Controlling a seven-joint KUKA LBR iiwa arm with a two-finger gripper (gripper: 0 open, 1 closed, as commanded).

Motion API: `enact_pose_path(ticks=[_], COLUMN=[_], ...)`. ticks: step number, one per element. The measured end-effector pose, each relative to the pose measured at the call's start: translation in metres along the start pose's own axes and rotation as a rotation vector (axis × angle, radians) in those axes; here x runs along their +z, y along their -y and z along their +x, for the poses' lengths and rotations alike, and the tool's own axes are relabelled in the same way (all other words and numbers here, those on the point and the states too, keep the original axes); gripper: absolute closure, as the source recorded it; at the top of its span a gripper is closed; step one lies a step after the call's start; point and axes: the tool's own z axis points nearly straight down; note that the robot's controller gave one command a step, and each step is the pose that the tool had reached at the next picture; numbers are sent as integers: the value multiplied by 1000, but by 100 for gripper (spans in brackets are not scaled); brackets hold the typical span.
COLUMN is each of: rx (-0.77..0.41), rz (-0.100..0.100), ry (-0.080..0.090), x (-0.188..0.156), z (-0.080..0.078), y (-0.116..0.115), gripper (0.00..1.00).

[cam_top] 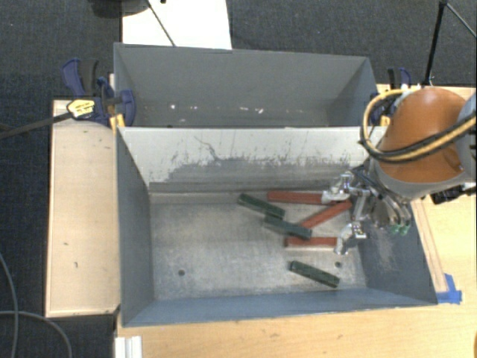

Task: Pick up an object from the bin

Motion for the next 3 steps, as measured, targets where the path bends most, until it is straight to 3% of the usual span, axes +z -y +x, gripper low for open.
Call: enact_pose_path(ticks=[1, 2, 3], rx=[-99, -100, -61], rz=[-2, -2, -1], ry=[-6, -6, 1], x=[91, 91, -96], z=[-13, -13, -5], y=[-19, -19, -19], gripper=[100, 100, 100])
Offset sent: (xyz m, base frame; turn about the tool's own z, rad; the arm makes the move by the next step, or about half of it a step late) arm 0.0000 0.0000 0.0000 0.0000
